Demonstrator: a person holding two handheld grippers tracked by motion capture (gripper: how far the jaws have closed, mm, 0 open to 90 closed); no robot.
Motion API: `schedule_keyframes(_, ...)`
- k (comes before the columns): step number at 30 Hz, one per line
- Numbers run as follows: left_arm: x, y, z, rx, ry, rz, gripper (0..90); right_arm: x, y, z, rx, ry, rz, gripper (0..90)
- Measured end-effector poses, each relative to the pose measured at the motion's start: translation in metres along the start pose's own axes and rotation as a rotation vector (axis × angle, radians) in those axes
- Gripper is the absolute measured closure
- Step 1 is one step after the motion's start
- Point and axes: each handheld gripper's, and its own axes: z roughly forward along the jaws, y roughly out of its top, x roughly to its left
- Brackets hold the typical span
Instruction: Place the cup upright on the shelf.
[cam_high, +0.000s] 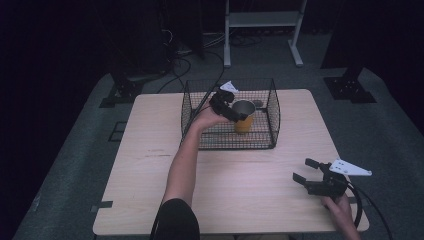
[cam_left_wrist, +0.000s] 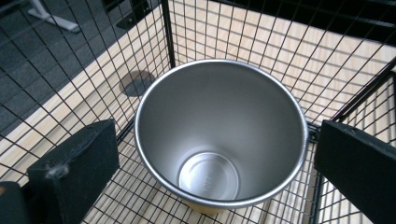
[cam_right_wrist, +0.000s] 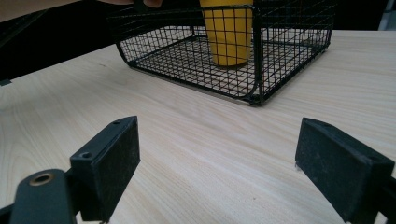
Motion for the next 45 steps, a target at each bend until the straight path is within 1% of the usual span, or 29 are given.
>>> schedule_keyframes(3, -0.001, 0.001, -0.004, -0.004, 0.006, 0.007, 0.0, 0.0, 0.0, 0.0, 0.0, 0.0, 0.0, 12.9)
schedule_keyframes(5, -0.002, 0.001, -0.007, -0.021, 0.002, 0.005, 0.0, 0.0, 0.0, 0.0, 0.0, -0.002, -0.002, 12.9)
schedule_keyframes(7, -0.004, 0.001, -0.011, -0.028, 0.005, 0.012, 0.0, 0.0, 0.0, 0.0, 0.0, -0.004, -0.004, 12.9)
schedule_keyframes(10, -0.006, 0.002, -0.016, -0.022, 0.018, 0.024, 0.0, 0.001, 0.0, 0.0, 0.004, -0.01, -0.008, 12.9)
schedule_keyframes(15, -0.008, 0.0, -0.028, -0.055, 0.034, 0.019, 0.0, 0.002, 0.0, 0.001, 0.008, -0.015, -0.012, 12.9)
schedule_keyframes(19, -0.012, -0.004, -0.039, -0.071, 0.039, 0.031, 0.0, 0.002, 0.0, 0.001, 0.008, -0.016, -0.012, 12.9)
schedule_keyframes(23, -0.016, -0.007, -0.049, -0.108, 0.045, 0.027, 0.0, 0.002, 0.0, 0.001, 0.008, -0.016, -0.01, 12.9)
schedule_keyframes(25, -0.019, -0.007, -0.055, -0.119, 0.045, 0.027, 0.0, 0.002, 0.0, 0.001, 0.008, -0.017, -0.011, 12.9)
schedule_keyframes(29, -0.028, -0.008, -0.061, -0.135, 0.045, 0.048, 0.0, 0.002, 0.0, 0.001, 0.009, -0.018, -0.011, 12.9)
schedule_keyframes(35, -0.04, -0.013, -0.071, -0.158, 0.042, 0.055, 0.0, 0.002, 0.0, 0.001, 0.009, -0.02, -0.011, 12.9)
schedule_keyframes(41, -0.048, -0.022, -0.08, -0.17, 0.041, 0.054, 0.0, 0.002, 0.0, 0.001, 0.008, -0.02, -0.01, 12.9)
schedule_keyframes(43, -0.051, -0.025, -0.083, -0.18, 0.039, 0.044, 0.0, 0.002, 0.0, 0.001, 0.008, -0.02, -0.009, 12.9)
schedule_keyframes(45, -0.051, -0.027, -0.084, -0.182, 0.038, 0.043, 0.0, 0.002, 0.0, 0.001, 0.008, -0.021, -0.008, 12.9)
